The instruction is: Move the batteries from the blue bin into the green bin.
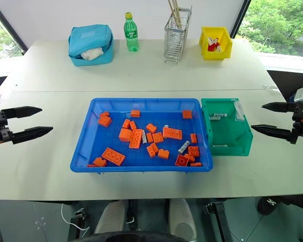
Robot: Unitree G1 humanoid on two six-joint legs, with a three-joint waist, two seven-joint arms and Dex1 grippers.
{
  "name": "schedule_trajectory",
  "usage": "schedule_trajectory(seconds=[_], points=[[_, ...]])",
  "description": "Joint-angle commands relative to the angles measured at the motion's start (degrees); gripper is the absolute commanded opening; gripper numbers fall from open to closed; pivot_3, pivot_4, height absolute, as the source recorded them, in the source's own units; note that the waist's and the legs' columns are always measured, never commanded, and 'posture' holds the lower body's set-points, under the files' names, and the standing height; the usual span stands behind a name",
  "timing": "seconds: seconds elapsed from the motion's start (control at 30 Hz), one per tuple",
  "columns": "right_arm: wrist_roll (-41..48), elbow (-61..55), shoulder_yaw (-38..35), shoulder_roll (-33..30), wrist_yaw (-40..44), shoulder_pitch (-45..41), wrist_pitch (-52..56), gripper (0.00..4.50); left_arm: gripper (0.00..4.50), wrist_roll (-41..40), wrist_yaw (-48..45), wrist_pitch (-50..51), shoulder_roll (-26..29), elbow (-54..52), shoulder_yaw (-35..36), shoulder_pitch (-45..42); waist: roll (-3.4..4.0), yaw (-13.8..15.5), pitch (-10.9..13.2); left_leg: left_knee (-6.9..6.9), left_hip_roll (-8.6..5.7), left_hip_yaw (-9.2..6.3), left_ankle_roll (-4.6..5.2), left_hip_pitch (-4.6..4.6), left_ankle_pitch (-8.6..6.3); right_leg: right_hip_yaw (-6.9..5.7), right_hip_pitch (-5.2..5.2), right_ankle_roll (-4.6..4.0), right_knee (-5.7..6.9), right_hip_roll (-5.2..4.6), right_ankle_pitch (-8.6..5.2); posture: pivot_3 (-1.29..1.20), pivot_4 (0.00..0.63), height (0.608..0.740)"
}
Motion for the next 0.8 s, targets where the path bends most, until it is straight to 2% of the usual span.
schedule_trajectory(seconds=[0.03,0.4,0.63,0.8], points=[[0.0,0.9,-0.8,-0.2,0.4,-1.2,-1.3,4.41,4.5,-0.6,0.0,-0.6,0.4,-0.8,2.5,-0.4,0.0,0.0,0.0,0.0,0.0,0.0,0.0,0.0,0.0,0.0,0.0,0.0,0.0,0.0,0.0,0.0,0.15,0.736],[-2.5,5.2,0.9,0.3,-1.3,-3.5,-4.5,4.41,4.5,-1.2,1.1,0.2,-0.6,-2.3,2.0,-0.2,0.0,-0.1,0.0,0.01,0.0,0.03,0.0,0.01,0.0,0.02,-0.01,0.0,0.06,0.01,0.0,0.0,0.15,0.736],[-3.5,7.1,3.4,0.3,-1.5,-10.5,-4.9,4.41,4.5,-2.8,1.8,0.8,-2.8,-7.5,1.9,1.5,0.01,-0.3,0.0,0.05,-0.02,0.11,0.0,0.02,0.01,0.08,-0.09,0.0,0.22,0.01,0.0,0.0,0.15,0.736],[-2.8,0.0,8.7,2.7,-0.6,-18.4,-0.7,4.41,4.5,-6.1,1.1,3.5,-2.0,-11.2,0.0,-0.8,0.01,-0.4,0.0,0.09,-0.01,0.22,-0.02,0.01,0.02,0.21,-0.28,0.0,0.42,0.05,0.0,0.0,0.15,0.736]])
